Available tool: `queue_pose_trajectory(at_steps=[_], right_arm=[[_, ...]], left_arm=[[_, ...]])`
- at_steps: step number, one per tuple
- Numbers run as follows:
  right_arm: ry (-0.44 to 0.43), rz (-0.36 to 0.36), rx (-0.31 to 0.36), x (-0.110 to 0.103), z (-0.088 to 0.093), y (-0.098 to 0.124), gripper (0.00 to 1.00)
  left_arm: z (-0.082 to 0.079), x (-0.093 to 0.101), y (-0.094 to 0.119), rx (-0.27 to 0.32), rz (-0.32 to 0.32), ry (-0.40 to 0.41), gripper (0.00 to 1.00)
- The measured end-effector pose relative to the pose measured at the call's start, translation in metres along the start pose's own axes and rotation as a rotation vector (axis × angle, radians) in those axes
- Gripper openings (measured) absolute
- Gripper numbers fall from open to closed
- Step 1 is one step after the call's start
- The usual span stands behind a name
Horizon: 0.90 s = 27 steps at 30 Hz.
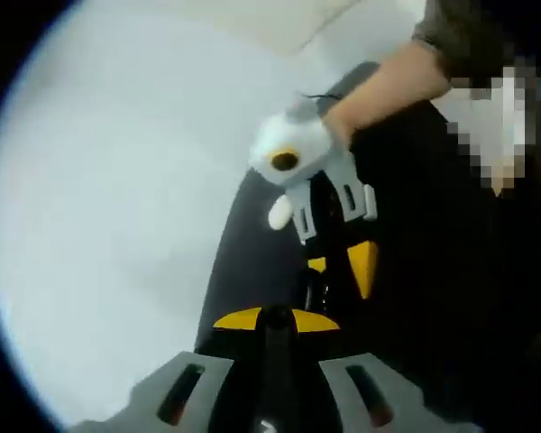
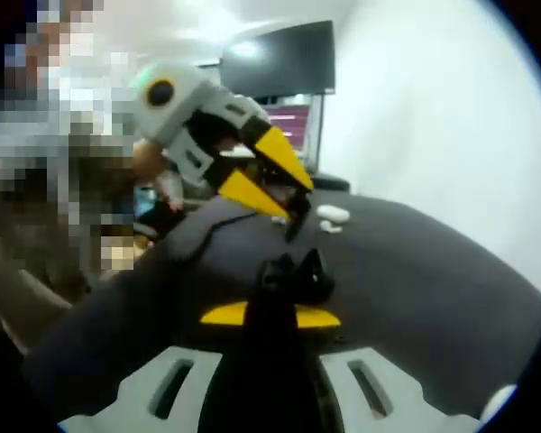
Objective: Pick up three earphones and place each one into its charging case using tactile feedback, ensure that each earphone is properly inserted and securely positioned inside the case.
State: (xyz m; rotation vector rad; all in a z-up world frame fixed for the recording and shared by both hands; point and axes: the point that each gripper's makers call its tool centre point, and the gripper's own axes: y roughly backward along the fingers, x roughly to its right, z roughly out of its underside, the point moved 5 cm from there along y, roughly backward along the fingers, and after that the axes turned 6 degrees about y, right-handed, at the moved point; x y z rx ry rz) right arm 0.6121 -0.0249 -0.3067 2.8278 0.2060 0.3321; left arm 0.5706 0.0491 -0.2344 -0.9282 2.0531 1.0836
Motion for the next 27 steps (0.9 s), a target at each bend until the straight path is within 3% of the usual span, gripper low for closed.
queue_pose_trajectory(at_steps=[5, 8, 17, 19, 24, 25, 27], right_arm=[[0.002, 0.0, -0.001, 0.0, 0.0, 0.0, 0.19], [0.002, 0.001, -0.001, 0.0, 0.0, 0.0, 0.19], [0.004, 0.001, -0.001, 0.0, 0.0, 0.0, 0.19], [0.004, 0.001, -0.002, 0.0, 0.0, 0.0, 0.19], [0.004, 0.0, -0.002, -0.001, 0.0, 0.0, 0.19], [0.005, 0.001, -0.002, -0.001, 0.0, 0.0, 0.19], [0.004, 0.001, -0.002, -0.001, 0.0, 0.0, 0.19]], left_arm=[[-0.003, 0.008, -0.003, -0.005, 0.0, -0.05, 0.09], [-0.001, 0.012, -0.004, -0.046, 0.0, -0.129, 0.09], [-0.003, 0.018, -0.008, -0.073, -0.005, -0.203, 0.09], [-0.003, 0.016, -0.007, -0.104, -0.028, -0.292, 0.09], [-0.007, 0.022, -0.007, -0.1, -0.024, -0.304, 0.09], [-0.007, 0.02, -0.006, -0.118, -0.041, -0.353, 0.09], [-0.006, 0.023, -0.008, -0.127, -0.039, -0.364, 0.09]])
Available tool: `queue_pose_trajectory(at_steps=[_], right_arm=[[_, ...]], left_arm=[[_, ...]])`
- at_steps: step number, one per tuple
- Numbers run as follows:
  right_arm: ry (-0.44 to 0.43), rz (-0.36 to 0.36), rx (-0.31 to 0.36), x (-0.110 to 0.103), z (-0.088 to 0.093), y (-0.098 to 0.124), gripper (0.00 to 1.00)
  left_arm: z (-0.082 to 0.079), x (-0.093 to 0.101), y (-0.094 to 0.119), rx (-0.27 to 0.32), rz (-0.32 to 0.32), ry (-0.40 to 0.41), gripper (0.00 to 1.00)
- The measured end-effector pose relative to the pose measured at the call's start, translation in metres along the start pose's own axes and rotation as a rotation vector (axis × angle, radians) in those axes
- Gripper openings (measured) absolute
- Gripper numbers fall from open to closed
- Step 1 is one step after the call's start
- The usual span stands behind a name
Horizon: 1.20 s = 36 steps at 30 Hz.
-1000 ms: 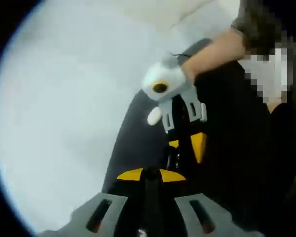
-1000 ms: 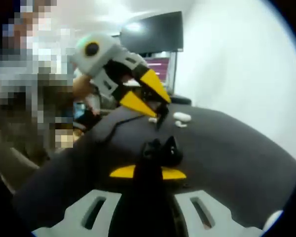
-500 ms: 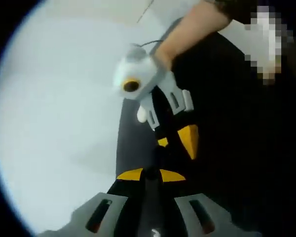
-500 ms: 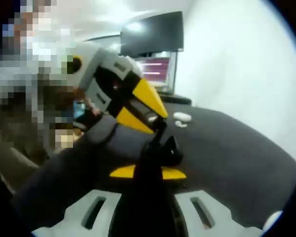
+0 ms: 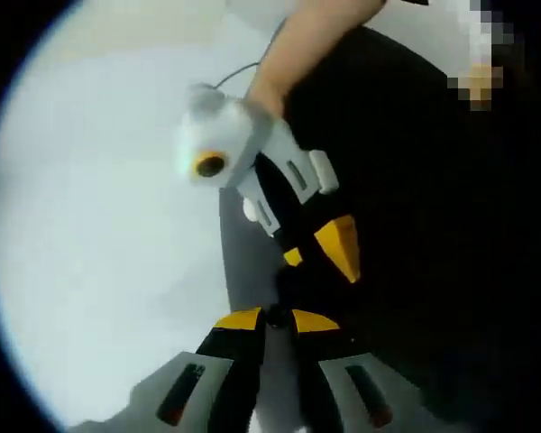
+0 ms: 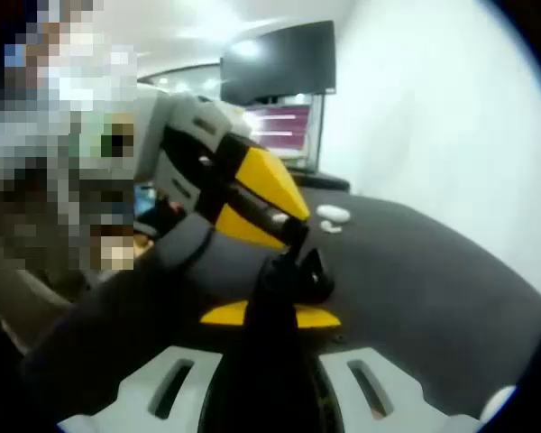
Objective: Pick up three earphones and place each one into its charging case using tactile feedback, ensure that each earphone is properly inserted and securely positioned inside the case.
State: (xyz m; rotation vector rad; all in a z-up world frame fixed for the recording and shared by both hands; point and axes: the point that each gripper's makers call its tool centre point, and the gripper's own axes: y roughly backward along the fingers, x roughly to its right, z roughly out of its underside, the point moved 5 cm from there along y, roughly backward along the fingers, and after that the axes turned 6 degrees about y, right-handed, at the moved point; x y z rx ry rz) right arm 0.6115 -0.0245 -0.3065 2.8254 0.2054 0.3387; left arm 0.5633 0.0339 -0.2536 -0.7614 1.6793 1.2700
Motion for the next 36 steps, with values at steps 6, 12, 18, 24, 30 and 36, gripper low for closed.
queue_pose_trajectory(at_steps=[6, 12, 18, 24, 30, 36], right_arm=[[0.001, 0.0, 0.0, 0.0, 0.0, 0.0, 0.19], [0.001, -0.001, 0.001, 0.0, 0.0, 0.0, 0.19], [0.0, 0.001, 0.001, 0.0, 0.001, 0.0, 0.19], [0.0, 0.001, 0.001, -0.001, 0.002, 0.0, 0.19], [-0.001, 0.001, 0.0, -0.001, 0.001, 0.0, 0.19], [-0.002, 0.002, 0.001, -0.001, 0.001, 0.0, 0.19]], left_arm=[[0.0, 0.002, -0.001, 0.014, 0.036, 0.058, 0.09], [0.0, 0.006, 0.003, 0.049, 0.112, 0.194, 0.08], [0.008, -0.008, 0.015, 0.08, 0.126, 0.282, 0.09], [0.045, -0.036, 0.028, 0.172, 0.162, 0.646, 0.05], [0.073, -0.009, 0.018, 0.253, 0.369, 0.97, 0.13], [0.058, 0.013, 0.004, 0.403, 0.491, 1.05, 0.26]])
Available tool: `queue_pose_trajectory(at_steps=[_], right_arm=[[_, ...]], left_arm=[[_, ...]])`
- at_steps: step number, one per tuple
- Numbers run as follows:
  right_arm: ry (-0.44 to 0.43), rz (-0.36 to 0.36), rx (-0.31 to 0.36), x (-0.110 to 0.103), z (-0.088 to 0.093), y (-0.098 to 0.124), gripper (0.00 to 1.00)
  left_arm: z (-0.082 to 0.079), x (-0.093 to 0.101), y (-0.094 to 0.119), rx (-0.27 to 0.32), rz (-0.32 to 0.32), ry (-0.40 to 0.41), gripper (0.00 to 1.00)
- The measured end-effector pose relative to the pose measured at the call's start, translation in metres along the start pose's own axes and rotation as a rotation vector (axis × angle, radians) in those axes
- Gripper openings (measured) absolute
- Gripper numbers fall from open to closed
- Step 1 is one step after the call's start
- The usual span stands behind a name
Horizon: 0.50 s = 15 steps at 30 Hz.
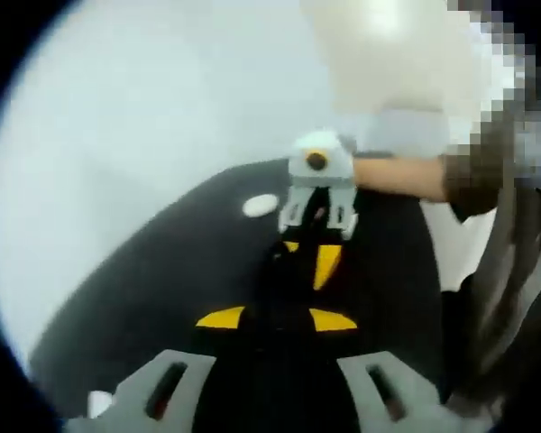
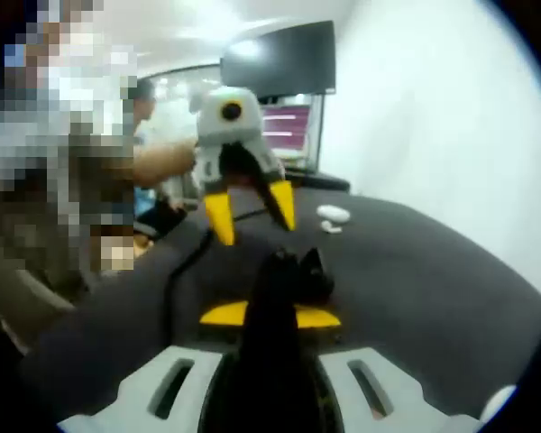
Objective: Pick up three earphones and place each one into its charging case using tactile feedback, ensure that each earphone is properly inserted and securely positioned inside the case.
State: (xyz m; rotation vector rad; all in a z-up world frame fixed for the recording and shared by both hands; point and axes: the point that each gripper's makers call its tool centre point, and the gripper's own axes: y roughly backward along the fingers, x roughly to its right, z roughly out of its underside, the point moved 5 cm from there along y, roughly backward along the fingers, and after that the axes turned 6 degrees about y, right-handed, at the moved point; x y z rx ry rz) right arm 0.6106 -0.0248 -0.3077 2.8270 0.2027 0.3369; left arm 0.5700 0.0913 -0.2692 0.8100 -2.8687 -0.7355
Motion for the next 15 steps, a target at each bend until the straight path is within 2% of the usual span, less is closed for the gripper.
queue_pose_trajectory(at_steps=[5, 8, 15], right_arm=[[0.002, 0.0, 0.0, 0.0, 0.0, 0.0, 0.19], [0.036, -0.001, 0.004, -0.001, -0.001, 0.001, 0.19], [0.057, -0.008, 0.014, 0.0, -0.002, 0.0, 0.18]], left_arm=[[0.008, 0.0, -0.018, 0.051, 0.029, 0.072, 0.23], [0.006, 0.0, -0.026, 0.094, 0.048, 0.121, 0.22], [0.005, -0.002, -0.037, 0.114, 0.088, 0.148, 0.21]])
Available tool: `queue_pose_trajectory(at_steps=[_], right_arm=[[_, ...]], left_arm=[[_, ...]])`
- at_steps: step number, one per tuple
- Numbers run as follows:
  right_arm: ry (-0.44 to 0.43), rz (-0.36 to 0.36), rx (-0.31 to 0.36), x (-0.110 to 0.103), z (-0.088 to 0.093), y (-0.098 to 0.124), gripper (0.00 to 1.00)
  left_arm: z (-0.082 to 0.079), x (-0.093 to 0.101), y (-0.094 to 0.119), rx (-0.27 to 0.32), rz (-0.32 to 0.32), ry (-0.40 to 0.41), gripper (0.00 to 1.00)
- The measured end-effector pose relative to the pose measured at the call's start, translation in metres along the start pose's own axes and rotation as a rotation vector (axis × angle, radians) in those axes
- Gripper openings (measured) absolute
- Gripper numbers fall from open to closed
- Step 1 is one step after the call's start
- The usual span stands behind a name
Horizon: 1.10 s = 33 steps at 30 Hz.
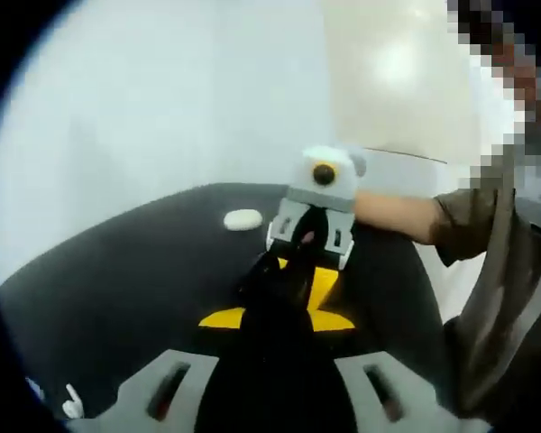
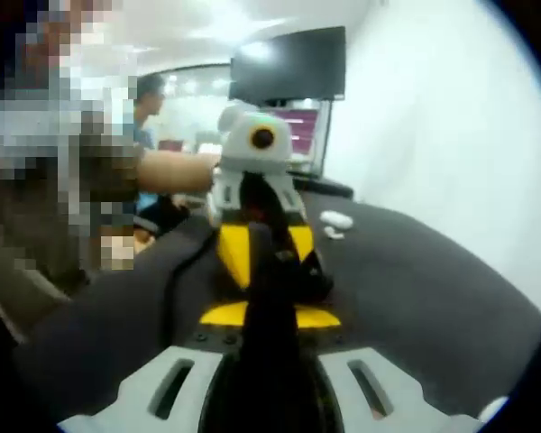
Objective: Pick up three earphones and place each one into its charging case using tactile feedback, ensure that each earphone is properly inserted and securely positioned inside the case.
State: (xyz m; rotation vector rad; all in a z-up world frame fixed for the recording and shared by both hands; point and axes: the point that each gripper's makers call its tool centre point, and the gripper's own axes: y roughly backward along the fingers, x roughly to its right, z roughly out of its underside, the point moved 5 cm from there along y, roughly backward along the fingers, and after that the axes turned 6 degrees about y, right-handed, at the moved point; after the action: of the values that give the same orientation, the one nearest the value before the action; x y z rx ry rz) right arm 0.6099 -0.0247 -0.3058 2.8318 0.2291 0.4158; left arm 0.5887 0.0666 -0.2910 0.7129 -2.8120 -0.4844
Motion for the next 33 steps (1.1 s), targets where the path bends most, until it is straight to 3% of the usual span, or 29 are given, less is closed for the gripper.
queue_pose_trajectory(at_steps=[6, 9, 11, 13, 15, 17, 22, 26, 30, 33], right_arm=[[-0.013, -0.003, 0.001, 0.001, 0.0, 0.0, 0.18], [-0.02, -0.004, 0.002, 0.001, 0.001, 0.0, 0.19], [-0.024, -0.004, 0.002, 0.001, 0.001, 0.0, 0.19], [-0.029, -0.007, 0.001, 0.001, 0.001, 0.0, 0.19], [-0.034, -0.01, 0.001, 0.002, 0.001, 0.0, 0.19], [-0.037, -0.011, 0.001, 0.002, 0.001, 0.0, 0.19], [-0.04, -0.011, 0.002, 0.002, 0.001, 0.0, 0.19], [-0.04, -0.01, 0.002, 0.001, 0.001, 0.0, 0.19], [-0.041, -0.011, 0.002, 0.001, 0.002, 0.0, 0.19], [-0.042, -0.011, 0.001, 0.001, 0.001, 0.0, 0.19]], left_arm=[[0.002, 0.001, -0.002, 0.023, 0.025, 0.012, 0.17], [0.0, -0.001, 0.01, 0.009, 0.019, -0.014, 0.19], [-0.003, -0.008, 0.025, -0.014, -0.009, -0.041, 0.21], [-0.007, -0.021, 0.043, -0.046, -0.075, -0.069, 0.21], [-0.003, -0.03, 0.053, -0.112, -0.125, -0.092, 0.21], [0.002, -0.031, 0.055, -0.162, -0.125, -0.1, 0.21], [0.016, -0.028, 0.046, -0.199, -0.111, -0.085, 0.21], [0.018, -0.028, 0.038, -0.168, -0.107, -0.06, 0.21], [0.016, -0.029, 0.034, -0.162, -0.106, -0.079, 0.1], [0.015, -0.032, 0.032, -0.175, -0.109, -0.084, 0.09]])
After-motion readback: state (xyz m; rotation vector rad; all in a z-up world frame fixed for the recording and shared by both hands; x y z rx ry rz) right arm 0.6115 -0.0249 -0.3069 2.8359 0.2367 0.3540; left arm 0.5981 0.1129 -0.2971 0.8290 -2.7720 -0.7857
